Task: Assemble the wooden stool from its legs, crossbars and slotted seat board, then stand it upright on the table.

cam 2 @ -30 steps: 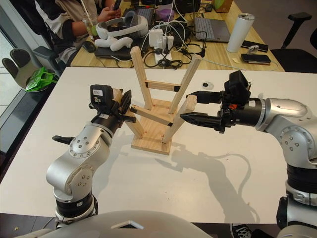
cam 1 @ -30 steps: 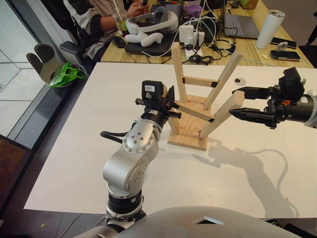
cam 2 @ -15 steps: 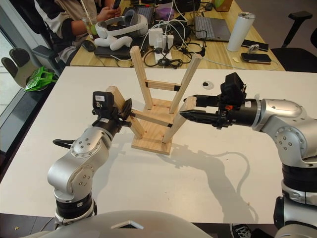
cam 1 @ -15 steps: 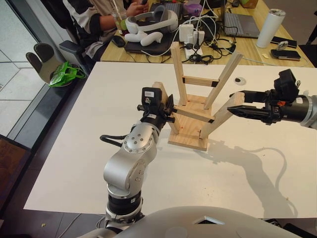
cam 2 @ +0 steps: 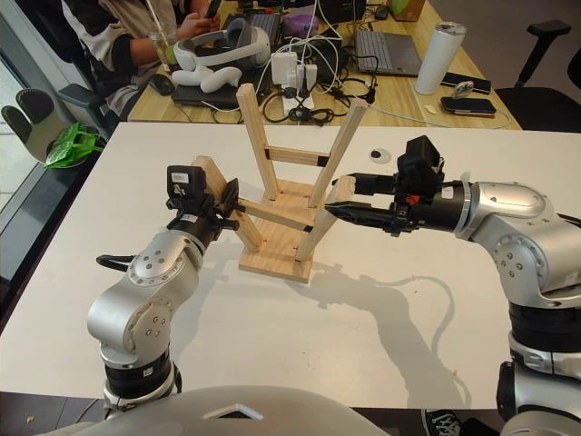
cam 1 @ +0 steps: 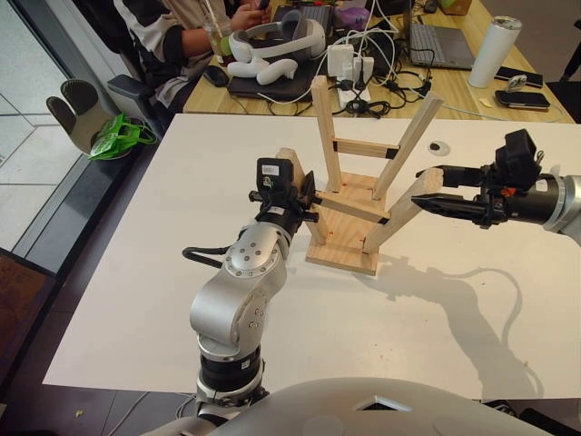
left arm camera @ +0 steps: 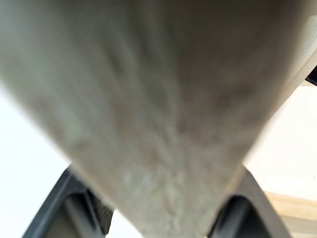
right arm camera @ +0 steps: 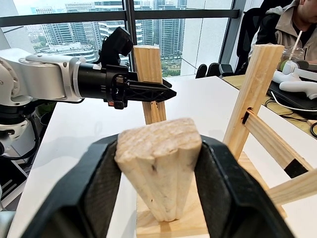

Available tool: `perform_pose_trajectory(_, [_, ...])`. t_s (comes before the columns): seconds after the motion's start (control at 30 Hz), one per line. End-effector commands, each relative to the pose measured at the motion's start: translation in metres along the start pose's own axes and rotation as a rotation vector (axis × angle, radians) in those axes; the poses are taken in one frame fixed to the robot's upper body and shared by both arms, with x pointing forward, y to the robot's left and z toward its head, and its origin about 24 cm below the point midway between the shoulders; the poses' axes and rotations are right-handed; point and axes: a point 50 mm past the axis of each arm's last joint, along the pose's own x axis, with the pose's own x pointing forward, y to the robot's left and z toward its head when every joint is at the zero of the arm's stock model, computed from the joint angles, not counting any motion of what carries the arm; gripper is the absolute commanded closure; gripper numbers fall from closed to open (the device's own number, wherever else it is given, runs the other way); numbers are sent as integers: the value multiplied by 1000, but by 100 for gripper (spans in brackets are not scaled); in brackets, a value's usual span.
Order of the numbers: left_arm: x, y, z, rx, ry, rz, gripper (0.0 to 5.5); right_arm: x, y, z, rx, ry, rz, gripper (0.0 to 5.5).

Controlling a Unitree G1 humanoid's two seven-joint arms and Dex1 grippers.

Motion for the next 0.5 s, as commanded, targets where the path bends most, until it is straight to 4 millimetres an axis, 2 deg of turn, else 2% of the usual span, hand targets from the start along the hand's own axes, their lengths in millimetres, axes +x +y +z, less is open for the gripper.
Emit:
perform_pose_trajectory(0.03, [-1, -6, -1, -13, 19, -54, 343, -1, -2, -18, 85, 47, -3, 340])
perform_pose_trajectory(0.33, [0, 5, 2, -20, 5, -24, 343, -10, -5, -29, 127, 69, -25, 341])
perform_pose_trajectory(0.5, [2, 5, 3, -17, 0, -18, 343, -4, -5, -29, 97, 96, -11, 341])
